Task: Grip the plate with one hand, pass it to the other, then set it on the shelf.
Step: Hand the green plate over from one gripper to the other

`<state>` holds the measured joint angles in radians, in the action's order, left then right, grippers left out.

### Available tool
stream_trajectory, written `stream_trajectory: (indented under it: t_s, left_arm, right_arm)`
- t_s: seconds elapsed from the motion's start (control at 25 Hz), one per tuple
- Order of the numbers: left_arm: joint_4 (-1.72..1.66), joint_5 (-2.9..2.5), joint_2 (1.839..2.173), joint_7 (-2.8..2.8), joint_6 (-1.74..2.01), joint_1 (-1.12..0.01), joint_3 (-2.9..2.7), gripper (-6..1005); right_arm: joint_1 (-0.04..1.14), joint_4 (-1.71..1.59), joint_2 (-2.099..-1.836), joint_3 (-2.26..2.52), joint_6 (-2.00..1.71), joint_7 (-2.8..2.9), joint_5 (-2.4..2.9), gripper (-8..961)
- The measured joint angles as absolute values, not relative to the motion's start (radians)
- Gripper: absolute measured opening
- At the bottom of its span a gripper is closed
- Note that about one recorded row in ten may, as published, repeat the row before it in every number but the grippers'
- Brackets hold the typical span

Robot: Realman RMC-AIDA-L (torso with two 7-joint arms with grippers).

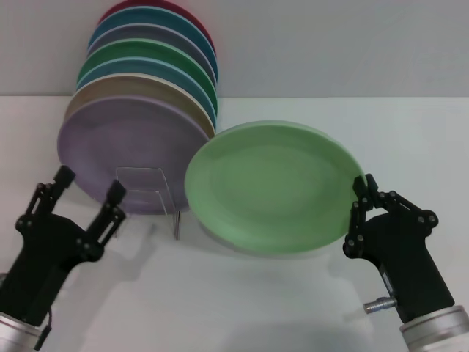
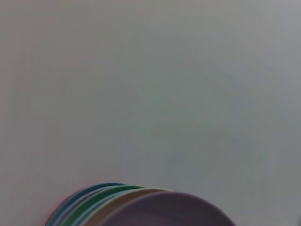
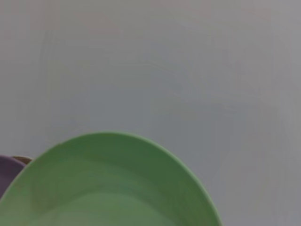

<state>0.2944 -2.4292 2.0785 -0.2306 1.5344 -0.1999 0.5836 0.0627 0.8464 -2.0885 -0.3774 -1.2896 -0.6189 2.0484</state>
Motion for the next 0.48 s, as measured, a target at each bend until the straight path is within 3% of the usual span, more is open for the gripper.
stream_trajectory:
  t_s: [0.48]
  left_arm:
    - [0.318, -2.429, 2.077, -0.104, 1.52, -0.198, 0.467, 802]
  right_arm:
    - [0.064, 0.957, -2.091, -0.256, -1.347, -0.819, 1.894, 20]
